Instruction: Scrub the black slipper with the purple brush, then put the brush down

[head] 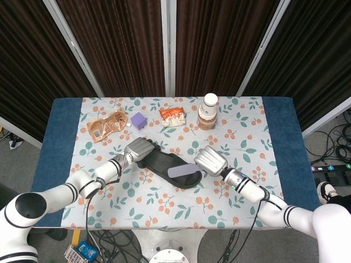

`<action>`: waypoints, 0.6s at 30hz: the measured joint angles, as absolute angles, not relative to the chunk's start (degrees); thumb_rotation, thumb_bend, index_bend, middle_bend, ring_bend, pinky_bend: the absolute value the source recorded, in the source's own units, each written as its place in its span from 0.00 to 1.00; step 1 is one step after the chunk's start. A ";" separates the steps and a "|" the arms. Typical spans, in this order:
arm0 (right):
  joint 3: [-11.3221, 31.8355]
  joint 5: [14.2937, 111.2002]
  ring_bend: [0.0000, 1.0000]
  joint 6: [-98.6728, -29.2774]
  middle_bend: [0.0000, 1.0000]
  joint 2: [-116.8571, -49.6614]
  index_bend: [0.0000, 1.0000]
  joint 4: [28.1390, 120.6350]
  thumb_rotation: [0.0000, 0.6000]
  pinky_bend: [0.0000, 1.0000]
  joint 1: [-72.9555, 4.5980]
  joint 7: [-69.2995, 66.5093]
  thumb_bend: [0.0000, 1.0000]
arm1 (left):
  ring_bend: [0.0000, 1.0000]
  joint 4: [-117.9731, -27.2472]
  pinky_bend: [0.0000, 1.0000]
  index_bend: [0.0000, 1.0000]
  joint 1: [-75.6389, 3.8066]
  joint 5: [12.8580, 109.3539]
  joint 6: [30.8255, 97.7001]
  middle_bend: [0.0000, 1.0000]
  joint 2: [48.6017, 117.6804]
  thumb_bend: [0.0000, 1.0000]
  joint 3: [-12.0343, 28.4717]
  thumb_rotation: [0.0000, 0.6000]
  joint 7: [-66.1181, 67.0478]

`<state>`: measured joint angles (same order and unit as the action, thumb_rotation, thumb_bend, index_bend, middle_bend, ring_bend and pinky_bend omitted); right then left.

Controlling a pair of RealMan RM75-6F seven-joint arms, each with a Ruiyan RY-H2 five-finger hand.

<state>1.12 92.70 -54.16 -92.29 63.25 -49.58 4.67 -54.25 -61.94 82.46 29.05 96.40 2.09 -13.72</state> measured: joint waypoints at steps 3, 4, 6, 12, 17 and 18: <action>2.27 91.42 1.00 -51.59 1.00 -93.92 1.00 62.16 1.00 1.00 -51.01 6.35 0.65 | 0.24 -54.52 0.30 0.41 -61.91 82.09 28.99 0.42 96.33 0.31 2.25 1.00 -13.18; 2.55 90.96 1.00 -50.57 1.00 -94.53 1.00 61.72 1.00 1.00 -51.46 7.07 0.64 | 0.24 -54.59 0.30 0.41 -61.89 81.96 28.93 0.42 96.31 0.31 2.30 1.00 -13.03; 2.91 89.99 1.00 -48.14 1.00 -95.95 1.00 60.66 1.00 1.00 -52.37 9.03 0.64 | 0.24 -54.64 0.30 0.41 -61.87 81.81 28.87 0.42 96.28 0.31 2.35 1.00 -12.82; 0.73 89.46 1.00 -45.07 1.00 -96.75 1.00 60.53 1.00 1.00 -52.65 12.14 0.64 | 0.24 -54.57 0.30 0.41 -61.76 81.65 28.81 0.42 96.27 0.31 2.35 1.00 -12.46; -2.67 91.75 1.00 -47.16 1.00 -93.19 1.00 64.66 1.00 1.00 -50.67 11.12 0.64 | 0.24 -54.44 0.30 0.41 -61.69 81.61 28.85 0.42 96.27 0.31 2.38 1.00 -12.35; -3.22 92.19 1.00 -47.76 1.00 -92.37 1.00 65.43 1.00 1.00 -50.26 10.83 0.64 | 0.24 -54.48 0.30 0.41 -61.66 81.59 28.89 0.42 96.22 0.31 2.39 1.00 -12.33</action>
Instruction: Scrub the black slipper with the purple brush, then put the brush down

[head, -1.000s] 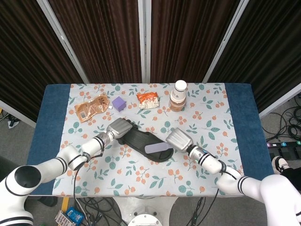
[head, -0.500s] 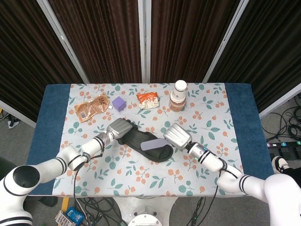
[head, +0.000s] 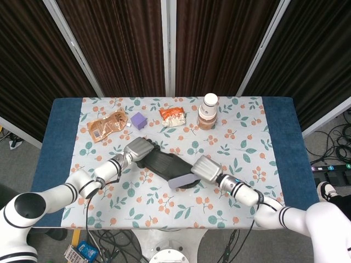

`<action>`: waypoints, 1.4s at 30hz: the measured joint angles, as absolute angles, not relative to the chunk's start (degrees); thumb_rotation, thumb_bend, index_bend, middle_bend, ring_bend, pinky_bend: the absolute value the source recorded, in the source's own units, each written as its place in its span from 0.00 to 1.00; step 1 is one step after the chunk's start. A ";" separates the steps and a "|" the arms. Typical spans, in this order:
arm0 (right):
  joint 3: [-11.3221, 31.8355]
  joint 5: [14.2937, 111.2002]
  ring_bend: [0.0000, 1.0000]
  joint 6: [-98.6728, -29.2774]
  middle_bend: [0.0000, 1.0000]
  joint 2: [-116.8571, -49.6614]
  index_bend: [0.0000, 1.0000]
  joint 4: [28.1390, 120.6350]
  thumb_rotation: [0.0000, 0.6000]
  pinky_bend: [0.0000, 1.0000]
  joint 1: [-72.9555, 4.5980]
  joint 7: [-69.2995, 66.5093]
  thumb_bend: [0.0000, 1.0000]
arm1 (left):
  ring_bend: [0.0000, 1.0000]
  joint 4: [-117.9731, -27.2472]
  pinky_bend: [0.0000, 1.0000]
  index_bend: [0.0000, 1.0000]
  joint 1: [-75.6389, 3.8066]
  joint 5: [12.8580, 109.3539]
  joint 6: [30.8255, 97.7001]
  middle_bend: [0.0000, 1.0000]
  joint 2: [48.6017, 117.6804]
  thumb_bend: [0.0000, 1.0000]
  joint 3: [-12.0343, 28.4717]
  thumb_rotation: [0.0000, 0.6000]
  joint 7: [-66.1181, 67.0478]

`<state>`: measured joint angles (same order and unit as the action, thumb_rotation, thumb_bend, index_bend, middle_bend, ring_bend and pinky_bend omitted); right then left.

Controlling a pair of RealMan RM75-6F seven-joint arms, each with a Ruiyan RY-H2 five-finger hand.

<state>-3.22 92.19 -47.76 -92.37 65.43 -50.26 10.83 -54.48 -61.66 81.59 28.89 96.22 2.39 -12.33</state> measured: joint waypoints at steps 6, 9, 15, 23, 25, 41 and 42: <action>-3.94 93.44 1.00 -53.43 1.00 -88.14 1.00 68.84 1.00 1.00 -47.79 7.84 0.64 | 0.19 -55.21 0.28 0.28 -61.40 81.31 29.41 0.32 95.79 0.31 2.62 1.00 -11.82; -2.54 92.33 1.00 -56.60 1.00 -85.88 1.00 69.85 1.00 1.00 -46.29 4.99 0.64 | 0.10 -56.55 0.22 0.15 -61.23 81.10 29.71 0.18 95.04 0.31 2.78 1.00 -11.47; -0.11 86.40 1.00 -55.53 1.00 -83.49 1.00 69.45 1.00 1.00 -44.38 2.70 0.63 | 0.05 -61.50 0.16 0.11 -59.88 81.19 33.35 0.11 92.06 0.31 3.14 1.00 -10.61; 1.27 78.29 0.93 -48.39 0.94 -85.87 0.98 64.83 1.00 1.00 -42.70 2.57 0.56 | 0.05 -71.47 0.15 0.11 -54.49 81.32 44.04 0.10 84.66 0.26 3.89 1.00 -9.87; 1.49 76.93 0.89 -46.90 0.89 -86.79 0.93 63.91 1.00 0.98 -42.50 3.00 0.52 | 0.05 -73.93 0.15 0.11 -52.35 81.31 47.35 0.10 82.41 0.26 4.00 1.00 -9.93; 3.15 68.13 0.00 -40.60 0.00 -86.57 0.00 68.75 1.00 0.05 -41.44 8.07 0.00 | 0.05 -82.08 0.15 0.11 -41.65 82.73 59.22 0.10 72.53 0.26 2.70 1.00 -11.61; 3.24 67.76 0.00 -40.47 0.00 -85.97 0.00 69.65 1.00 0.02 -41.37 8.17 0.00 | 0.05 -82.22 0.15 0.11 -41.33 82.87 59.55 0.10 72.38 0.26 2.65 1.00 -11.70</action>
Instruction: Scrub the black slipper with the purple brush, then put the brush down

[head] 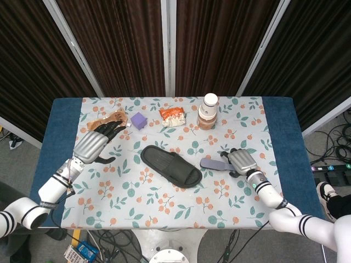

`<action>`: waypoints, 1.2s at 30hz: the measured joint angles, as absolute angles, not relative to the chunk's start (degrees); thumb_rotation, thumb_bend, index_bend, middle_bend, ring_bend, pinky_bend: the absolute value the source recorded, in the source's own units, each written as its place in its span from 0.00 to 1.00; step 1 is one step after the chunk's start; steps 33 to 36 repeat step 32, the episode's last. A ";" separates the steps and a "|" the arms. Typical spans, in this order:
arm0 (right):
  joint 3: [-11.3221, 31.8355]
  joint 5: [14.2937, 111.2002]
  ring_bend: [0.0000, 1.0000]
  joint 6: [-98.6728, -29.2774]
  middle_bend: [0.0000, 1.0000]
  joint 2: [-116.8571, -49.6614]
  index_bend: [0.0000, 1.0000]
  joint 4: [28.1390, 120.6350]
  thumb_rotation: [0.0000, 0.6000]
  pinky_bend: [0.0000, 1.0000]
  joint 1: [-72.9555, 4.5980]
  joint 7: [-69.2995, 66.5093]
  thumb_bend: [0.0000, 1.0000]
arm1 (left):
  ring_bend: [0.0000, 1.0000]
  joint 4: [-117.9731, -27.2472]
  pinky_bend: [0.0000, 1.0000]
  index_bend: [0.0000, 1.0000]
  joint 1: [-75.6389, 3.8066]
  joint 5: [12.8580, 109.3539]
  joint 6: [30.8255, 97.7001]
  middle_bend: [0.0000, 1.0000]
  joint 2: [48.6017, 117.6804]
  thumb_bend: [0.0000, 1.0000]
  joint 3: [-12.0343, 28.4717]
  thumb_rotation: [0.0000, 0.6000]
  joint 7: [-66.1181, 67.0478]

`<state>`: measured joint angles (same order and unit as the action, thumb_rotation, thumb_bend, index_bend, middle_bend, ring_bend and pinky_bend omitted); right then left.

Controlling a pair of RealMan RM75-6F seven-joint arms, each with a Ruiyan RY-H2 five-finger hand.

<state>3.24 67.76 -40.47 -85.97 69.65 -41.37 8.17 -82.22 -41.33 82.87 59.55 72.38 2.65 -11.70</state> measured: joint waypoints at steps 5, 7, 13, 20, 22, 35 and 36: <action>3.59 67.29 0.00 -41.14 0.00 -81.67 0.00 74.87 1.00 0.00 -40.42 7.72 0.00 | 0.05 -82.92 0.15 0.11 -39.45 83.09 61.01 0.10 71.16 0.25 2.37 1.00 -12.45; 3.70 67.85 0.00 -42.33 0.00 -79.78 0.00 76.71 1.00 0.00 -39.71 6.85 0.00 | 0.05 -83.05 0.15 0.11 -38.26 82.86 61.81 0.10 70.42 0.25 2.15 1.00 -12.69; 4.06 71.06 0.08 -51.07 0.14 -73.37 0.00 81.39 1.00 0.15 -35.49 3.50 0.14 | 0.05 -83.06 0.15 0.11 -32.58 80.21 66.03 0.10 68.52 0.24 1.37 1.00 -11.90; 2.83 74.77 0.04 -66.99 0.11 -67.07 0.00 85.14 1.00 0.15 -25.19 1.49 0.18 | 0.05 -82.29 0.15 0.11 -23.91 74.39 72.73 0.11 68.10 0.23 0.53 1.00 -6.00; 2.11 75.69 0.03 -70.52 0.10 -65.99 0.00 86.06 1.00 0.14 -22.38 1.14 0.18 | 0.05 -82.33 0.15 0.11 -21.41 73.60 75.49 0.11 68.35 0.23 0.39 1.00 -4.82; -2.13 82.70 0.03 -87.35 0.10 -64.55 0.00 89.91 1.00 0.11 -8.76 -0.87 0.18 | 0.05 -85.51 0.15 0.11 -10.98 76.56 90.16 0.11 70.85 0.22 -1.33 1.00 1.44; -2.13 82.70 0.03 -87.35 0.10 -64.55 0.00 89.91 1.00 0.11 -8.76 -0.87 0.18 | 0.05 -85.51 0.15 0.11 -10.98 76.56 90.16 0.11 70.85 0.22 -1.33 1.00 1.44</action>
